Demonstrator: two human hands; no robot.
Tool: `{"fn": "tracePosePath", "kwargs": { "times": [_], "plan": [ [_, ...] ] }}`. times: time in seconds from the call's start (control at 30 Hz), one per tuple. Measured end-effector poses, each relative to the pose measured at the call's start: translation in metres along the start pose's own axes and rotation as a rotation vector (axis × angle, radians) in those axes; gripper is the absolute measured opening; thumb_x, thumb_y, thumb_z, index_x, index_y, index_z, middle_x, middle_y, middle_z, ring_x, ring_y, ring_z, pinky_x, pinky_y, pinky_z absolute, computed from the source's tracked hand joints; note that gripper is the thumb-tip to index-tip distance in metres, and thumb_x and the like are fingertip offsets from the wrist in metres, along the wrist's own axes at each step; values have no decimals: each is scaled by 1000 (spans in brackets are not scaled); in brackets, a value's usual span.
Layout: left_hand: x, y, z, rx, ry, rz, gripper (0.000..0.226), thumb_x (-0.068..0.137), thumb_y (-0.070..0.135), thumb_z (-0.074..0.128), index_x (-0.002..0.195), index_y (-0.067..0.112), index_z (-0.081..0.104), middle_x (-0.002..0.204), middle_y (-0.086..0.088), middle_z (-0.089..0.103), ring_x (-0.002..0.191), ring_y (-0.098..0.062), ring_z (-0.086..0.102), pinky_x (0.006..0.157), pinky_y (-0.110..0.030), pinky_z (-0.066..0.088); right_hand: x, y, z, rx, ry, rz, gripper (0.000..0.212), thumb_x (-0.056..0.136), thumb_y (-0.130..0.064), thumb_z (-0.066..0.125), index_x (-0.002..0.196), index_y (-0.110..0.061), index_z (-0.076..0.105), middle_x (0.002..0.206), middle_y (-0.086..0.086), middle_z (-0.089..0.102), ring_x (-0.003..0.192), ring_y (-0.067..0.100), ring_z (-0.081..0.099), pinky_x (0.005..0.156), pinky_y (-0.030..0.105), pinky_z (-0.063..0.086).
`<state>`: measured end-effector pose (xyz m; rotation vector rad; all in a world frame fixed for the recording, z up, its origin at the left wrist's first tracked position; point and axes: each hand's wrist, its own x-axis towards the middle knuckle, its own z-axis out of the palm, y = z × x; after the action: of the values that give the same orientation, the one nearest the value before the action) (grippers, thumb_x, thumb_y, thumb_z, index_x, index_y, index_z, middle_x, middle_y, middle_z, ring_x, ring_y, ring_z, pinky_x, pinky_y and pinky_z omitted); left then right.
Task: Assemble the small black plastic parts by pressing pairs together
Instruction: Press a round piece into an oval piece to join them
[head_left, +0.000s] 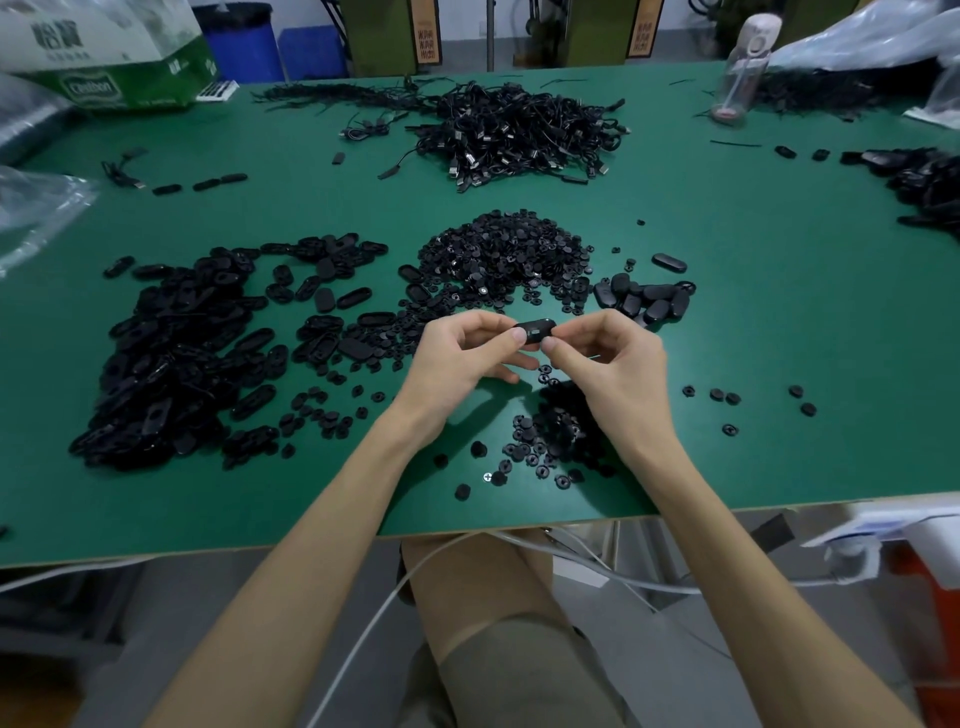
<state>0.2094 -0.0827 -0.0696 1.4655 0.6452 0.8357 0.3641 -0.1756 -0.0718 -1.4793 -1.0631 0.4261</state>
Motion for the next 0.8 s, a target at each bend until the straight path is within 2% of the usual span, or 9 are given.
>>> {"fn": "tracePosePath", "kwargs": {
  "times": [0.17,0.37,0.67,0.8],
  "plan": [
    [-1,0,0,32,-4,25,8,96,9,72,103,7,74,95,-13,79,86,-29,78,70,-27,60,0,0,1,-32,11,-3,4,87,-17,81,89,-18,77,81,-6,75,76,8,68,73,21,53],
    [0,-2,1,56,18,29,7,95,8,72,101,5,77,91,-10,80,82,-25,78,69,-26,60,0,-1,0,-69,11,-9,3,89,-18,79,89,-19,77,82,-7,74,79,9,68,78,25,54],
    [0,-4,2,114,35,40,5,93,8,75,97,6,76,83,-8,79,77,-23,77,69,-26,60,-1,-4,0,-92,17,-6,3,89,-18,78,88,-21,76,81,-8,73,76,6,65,75,20,52],
    [1,-4,1,134,10,45,3,93,9,76,95,10,77,83,-7,79,78,-20,77,69,-26,59,-2,-5,0,-115,5,1,3,90,-18,77,88,-21,76,82,-8,74,78,8,67,77,26,54]
  ]
}}
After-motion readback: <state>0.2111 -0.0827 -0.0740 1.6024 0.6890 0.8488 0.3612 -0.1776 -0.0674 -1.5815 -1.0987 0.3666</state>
